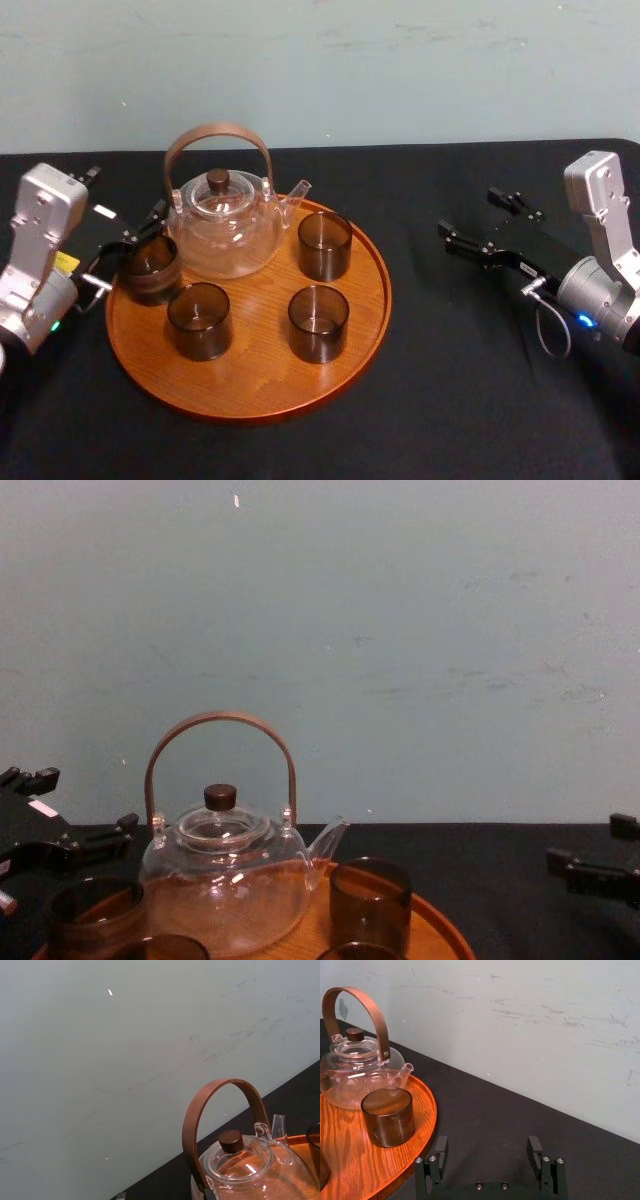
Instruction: Pick up the glass from the table and place it on the tray.
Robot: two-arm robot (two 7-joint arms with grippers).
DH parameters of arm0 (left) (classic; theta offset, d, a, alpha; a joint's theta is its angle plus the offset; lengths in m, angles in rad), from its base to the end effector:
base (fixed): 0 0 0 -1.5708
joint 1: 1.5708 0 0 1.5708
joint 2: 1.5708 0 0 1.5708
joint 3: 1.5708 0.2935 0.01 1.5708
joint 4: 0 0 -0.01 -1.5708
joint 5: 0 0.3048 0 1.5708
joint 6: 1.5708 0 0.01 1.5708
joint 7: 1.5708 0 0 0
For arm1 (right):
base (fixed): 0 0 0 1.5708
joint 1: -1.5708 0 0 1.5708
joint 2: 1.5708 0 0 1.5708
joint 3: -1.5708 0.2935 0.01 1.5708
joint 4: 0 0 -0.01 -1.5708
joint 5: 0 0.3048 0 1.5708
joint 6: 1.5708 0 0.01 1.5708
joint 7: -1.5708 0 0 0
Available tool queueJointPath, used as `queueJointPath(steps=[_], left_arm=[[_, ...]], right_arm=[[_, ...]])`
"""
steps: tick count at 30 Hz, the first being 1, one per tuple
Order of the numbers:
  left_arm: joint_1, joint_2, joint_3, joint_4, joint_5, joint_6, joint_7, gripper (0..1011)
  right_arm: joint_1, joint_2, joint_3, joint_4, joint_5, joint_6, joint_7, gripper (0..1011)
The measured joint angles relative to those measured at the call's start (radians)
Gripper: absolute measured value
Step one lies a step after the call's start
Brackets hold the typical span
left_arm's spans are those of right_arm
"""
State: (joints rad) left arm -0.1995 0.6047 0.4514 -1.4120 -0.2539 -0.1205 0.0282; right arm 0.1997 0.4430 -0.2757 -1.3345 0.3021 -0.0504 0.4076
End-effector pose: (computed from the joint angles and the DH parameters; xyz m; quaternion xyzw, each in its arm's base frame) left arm 0.3549 0.0857 -0.3043 0.1415 -0.1324 0.5799 0.7913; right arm 0.3707 -0.0843 -0.3093 -0.0956 -0.0210 -0.4799 0.8719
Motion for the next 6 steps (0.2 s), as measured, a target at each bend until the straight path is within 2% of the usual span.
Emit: queueJointPath(steps=[6], left_arm=[[0.0, 0.0, 0.0, 0.0, 0.0, 0.0, 0.0, 1001]], right_arm=[[0.0, 0.001, -0.001, -0.001, 0.0, 0.0, 0.001, 1002]])
